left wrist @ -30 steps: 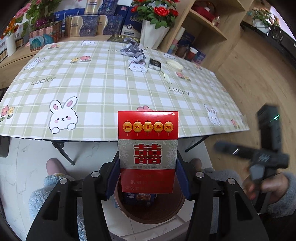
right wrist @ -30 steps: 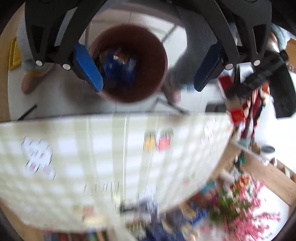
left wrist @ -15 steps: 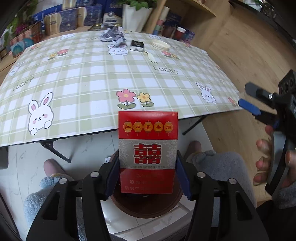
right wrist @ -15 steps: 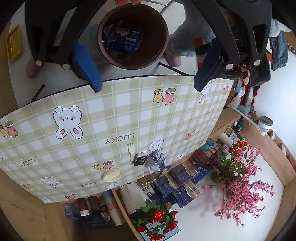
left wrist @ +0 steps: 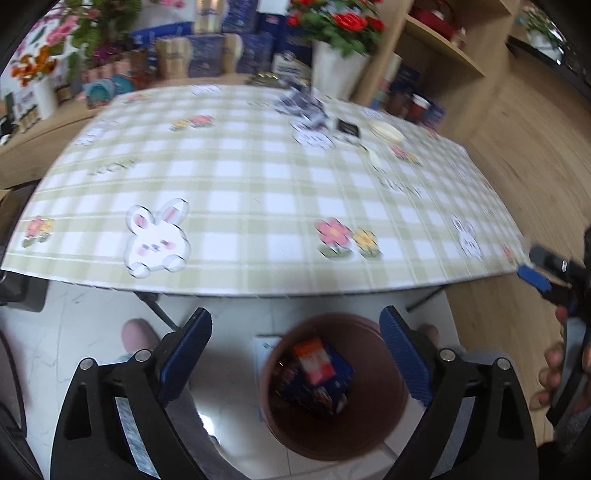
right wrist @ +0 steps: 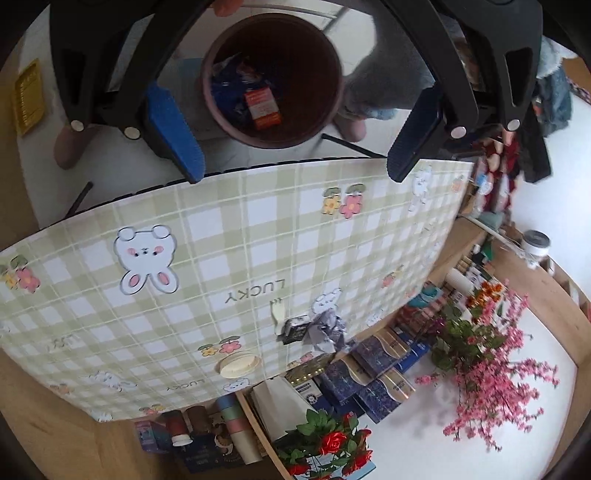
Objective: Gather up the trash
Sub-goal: 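Reach the left tool to the crumpled grey paper and grasp it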
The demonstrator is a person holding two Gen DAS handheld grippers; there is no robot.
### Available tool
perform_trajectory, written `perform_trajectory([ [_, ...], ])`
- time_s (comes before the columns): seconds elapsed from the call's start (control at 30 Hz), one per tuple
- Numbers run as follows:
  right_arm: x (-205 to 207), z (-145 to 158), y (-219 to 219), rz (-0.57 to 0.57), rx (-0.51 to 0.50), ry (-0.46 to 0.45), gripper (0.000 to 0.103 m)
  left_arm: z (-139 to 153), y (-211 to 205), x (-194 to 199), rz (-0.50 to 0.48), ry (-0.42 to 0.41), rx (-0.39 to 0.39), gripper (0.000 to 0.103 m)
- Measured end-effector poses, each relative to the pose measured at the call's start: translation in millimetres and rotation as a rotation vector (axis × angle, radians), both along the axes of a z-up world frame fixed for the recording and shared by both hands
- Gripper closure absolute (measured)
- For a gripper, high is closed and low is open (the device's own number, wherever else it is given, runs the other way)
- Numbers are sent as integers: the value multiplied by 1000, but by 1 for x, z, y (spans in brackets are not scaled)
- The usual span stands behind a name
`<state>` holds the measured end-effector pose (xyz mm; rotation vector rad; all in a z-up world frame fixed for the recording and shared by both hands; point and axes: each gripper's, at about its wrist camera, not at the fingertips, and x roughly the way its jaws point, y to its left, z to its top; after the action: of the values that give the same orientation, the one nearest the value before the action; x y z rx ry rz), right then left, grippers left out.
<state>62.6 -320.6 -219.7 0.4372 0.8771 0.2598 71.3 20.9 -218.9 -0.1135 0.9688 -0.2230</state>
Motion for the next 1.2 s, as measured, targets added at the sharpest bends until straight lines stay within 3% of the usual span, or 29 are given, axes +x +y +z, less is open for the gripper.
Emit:
perform_trajectory([
  [0.1, 4, 2, 3, -7, -102, -8, 6, 9, 14, 10, 45, -33, 2, 12],
  [0.2, 8, 2, 1, -16, -135, -12, 6, 18, 23, 20, 69, -61, 8, 11],
  [0.47, 25, -3, -10, -59, -179, -9, 6, 31, 32, 53, 98, -88, 4, 11],
  [0.63, 42, -11, -18, -73, -140, -16, 6, 32, 21, 92, 81, -77, -27, 11],
  [0.77, 61, -17, -22, -92, -155, -11, 5, 32, 0, 142, 67, -73, -60, 11],
  [0.87, 80, -22, -27, -106, -156, -2, 5, 33, -27, 188, 44, -94, -26, 11],
  [0.93, 92, -25, -31, -120, -145, -2, 5, 31, -50, 224, 8, -100, 3, 11],
  [1.03, 111, -30, -40, -125, -99, 10, 6, 22, -77, 283, -83, -105, -21, 9],
  [1.2, 135, -35, -50, -131, -89, 24, 6, -3, -92, 358, -30, -80, 28, 9],
])
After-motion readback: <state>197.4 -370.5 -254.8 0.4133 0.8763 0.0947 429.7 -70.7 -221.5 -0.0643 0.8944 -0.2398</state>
